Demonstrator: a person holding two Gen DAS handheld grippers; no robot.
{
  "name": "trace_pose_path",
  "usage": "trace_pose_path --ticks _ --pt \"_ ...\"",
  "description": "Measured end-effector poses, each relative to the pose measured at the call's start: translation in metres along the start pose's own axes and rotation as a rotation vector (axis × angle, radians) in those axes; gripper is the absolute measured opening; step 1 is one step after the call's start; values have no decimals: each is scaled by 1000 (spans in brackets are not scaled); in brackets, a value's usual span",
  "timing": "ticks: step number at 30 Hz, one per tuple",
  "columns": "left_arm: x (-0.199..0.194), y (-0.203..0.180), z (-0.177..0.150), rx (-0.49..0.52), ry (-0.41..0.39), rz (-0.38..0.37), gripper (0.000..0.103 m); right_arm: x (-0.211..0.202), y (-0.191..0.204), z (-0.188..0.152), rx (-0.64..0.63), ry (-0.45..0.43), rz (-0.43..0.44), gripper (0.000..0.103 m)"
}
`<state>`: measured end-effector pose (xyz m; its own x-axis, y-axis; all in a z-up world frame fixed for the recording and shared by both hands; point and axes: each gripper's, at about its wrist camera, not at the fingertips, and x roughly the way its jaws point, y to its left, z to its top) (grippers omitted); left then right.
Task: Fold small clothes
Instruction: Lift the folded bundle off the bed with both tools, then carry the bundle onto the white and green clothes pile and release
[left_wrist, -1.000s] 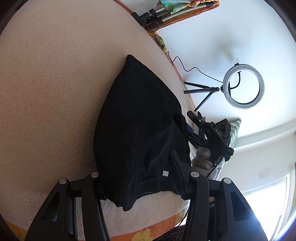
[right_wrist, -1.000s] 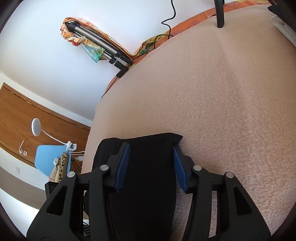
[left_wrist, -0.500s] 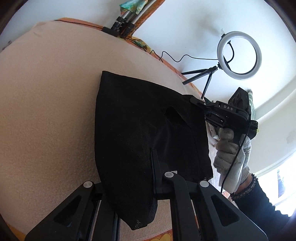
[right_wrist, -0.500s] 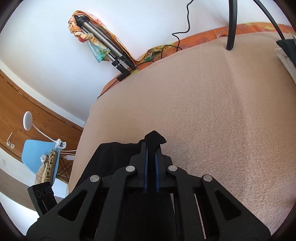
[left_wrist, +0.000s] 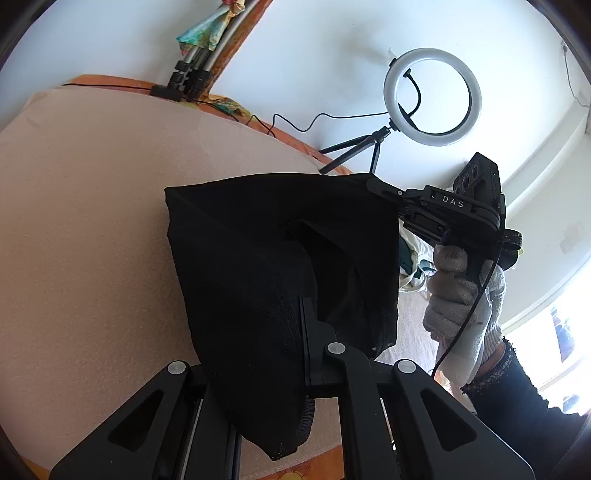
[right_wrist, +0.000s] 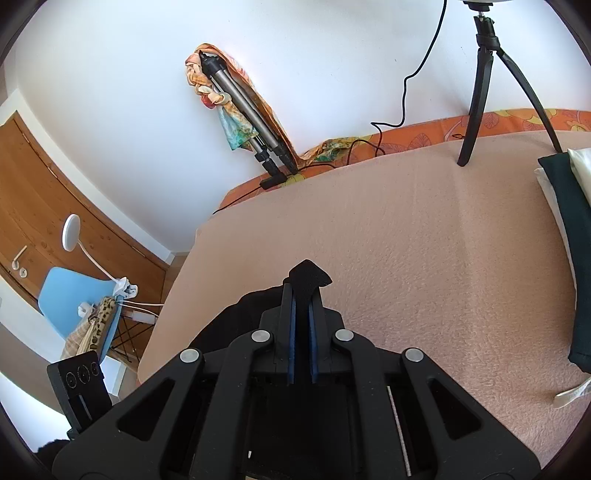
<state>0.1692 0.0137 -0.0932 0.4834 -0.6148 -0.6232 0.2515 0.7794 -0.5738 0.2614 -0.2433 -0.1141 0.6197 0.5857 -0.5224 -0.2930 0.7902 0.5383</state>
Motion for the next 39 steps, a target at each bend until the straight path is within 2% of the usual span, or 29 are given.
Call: trace_pose_path --ticks 9,18,32,39 --pt "24 -44 17 98 -3 -69 6 -53 -15 15 6 -71 -16 7" --pt "58 -101 36 175 -12 -142 6 -117 -56 38 21 -150 -64 7" --pt "141 -201 66 309 -22 -243 6 -214 -140 87 17 -269 -196 7" --pt "182 -243 80 375 -46 -266 6 -245 -192 117 14 -314 -309 7"
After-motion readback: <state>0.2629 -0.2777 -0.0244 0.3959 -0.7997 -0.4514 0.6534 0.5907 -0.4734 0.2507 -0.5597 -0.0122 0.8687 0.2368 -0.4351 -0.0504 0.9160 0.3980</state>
